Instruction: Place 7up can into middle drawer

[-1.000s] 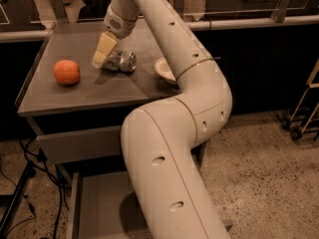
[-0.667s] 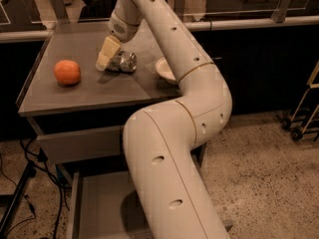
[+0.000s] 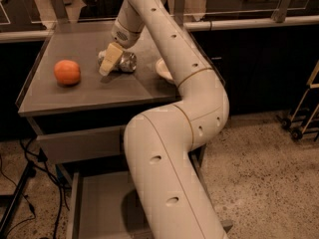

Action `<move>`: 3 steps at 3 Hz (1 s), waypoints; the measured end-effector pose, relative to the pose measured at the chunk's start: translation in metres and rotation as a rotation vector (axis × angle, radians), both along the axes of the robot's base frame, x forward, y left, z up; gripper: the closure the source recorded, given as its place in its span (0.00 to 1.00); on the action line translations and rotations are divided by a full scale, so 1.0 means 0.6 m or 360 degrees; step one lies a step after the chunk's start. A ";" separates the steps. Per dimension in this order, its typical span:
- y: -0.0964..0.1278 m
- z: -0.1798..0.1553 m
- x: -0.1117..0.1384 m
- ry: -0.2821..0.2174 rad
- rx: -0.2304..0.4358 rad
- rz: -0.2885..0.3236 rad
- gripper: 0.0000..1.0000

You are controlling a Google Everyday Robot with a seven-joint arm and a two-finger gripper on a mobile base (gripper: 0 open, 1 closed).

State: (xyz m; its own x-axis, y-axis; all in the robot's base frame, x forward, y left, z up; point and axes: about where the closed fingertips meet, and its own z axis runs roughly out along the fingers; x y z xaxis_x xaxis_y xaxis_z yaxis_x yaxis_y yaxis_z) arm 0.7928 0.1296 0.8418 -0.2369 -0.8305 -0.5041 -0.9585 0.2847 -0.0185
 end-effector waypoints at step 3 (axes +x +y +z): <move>0.000 0.000 0.000 0.0000 0.0000 0.0000 0.42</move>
Offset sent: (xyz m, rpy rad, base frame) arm 0.0000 0.0000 0.0000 0.0000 0.0000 0.0000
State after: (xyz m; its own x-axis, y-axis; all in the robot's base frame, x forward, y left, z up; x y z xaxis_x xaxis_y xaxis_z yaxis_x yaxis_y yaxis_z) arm 0.7929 0.1297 0.8418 -0.2369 -0.8305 -0.5041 -0.9584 0.2847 -0.0185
